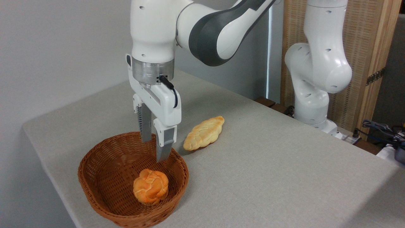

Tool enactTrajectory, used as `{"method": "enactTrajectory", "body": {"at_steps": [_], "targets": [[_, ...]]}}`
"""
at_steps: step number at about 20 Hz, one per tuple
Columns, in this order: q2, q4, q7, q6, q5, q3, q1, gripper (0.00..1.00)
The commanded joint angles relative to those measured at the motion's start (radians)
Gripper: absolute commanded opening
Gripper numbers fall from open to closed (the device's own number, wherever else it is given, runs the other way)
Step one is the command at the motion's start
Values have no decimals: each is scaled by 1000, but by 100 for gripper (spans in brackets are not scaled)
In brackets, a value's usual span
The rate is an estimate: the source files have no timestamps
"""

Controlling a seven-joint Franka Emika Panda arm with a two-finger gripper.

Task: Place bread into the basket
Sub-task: 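Open the gripper to release the bun into the basket and raise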

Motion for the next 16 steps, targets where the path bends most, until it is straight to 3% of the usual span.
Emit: {"method": "enactTrajectory", "body": {"at_steps": [1, 3, 7, 11, 13, 16], "targets": [[-19, 24, -59, -115, -6, 4, 4, 100], [-19, 24, -59, -162, -3, 1, 4, 100], [-42, 41, -102, -193, 72, -3, 1, 100], [-65, 43, -107, -219, 78, -5, -2, 100], [-80, 43, -120, -244, 122, -6, -4, 100], [-94, 43, -174, -242, 127, -6, -5, 100]]}}
